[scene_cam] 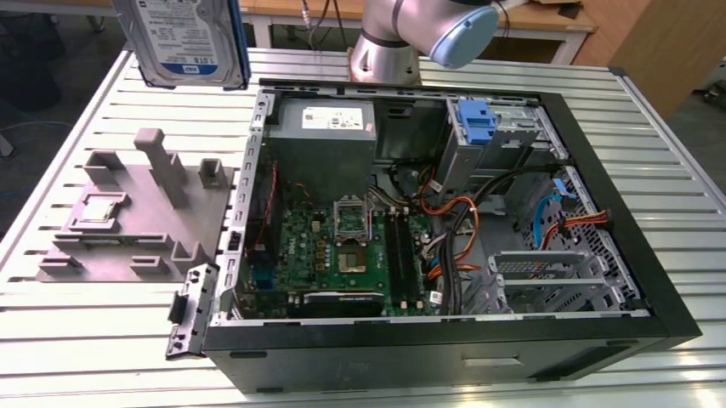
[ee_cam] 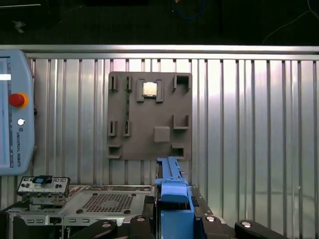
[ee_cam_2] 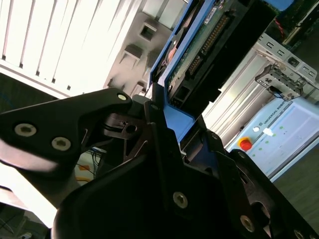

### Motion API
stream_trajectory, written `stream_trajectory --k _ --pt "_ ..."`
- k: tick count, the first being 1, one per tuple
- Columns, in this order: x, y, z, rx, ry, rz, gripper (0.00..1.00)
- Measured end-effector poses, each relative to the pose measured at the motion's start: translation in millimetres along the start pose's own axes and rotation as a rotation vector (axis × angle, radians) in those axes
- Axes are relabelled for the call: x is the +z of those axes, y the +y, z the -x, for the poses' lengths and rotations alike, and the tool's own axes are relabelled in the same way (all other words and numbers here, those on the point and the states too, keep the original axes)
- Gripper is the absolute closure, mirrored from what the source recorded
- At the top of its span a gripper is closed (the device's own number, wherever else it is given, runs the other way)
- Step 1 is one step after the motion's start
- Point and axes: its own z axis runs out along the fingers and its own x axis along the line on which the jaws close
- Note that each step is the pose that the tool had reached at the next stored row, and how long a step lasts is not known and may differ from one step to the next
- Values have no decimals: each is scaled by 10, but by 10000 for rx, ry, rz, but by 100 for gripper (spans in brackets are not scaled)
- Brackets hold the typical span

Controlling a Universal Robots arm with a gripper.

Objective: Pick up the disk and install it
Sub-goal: 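Pick up the disk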

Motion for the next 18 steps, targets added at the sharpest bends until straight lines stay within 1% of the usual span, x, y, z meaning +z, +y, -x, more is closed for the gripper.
stream_trajectory --k 2,7,8,10,14,15,17,18 --pt "-2 -60 -10 1 3 7 64" --pt "-2 -282 -15 2 1 10 64" --pt "-3 -300 -28 0 2 12 64" --pt "0 -307 -79 -1 1 10 64" --pt "19 -309 -247 0 3 10 64" --pt "22 -314 -279 0 5 11 64" --pt "27 -366 -309 1 5 11 64" --pt "29 -406 -320 1 5 12 64"
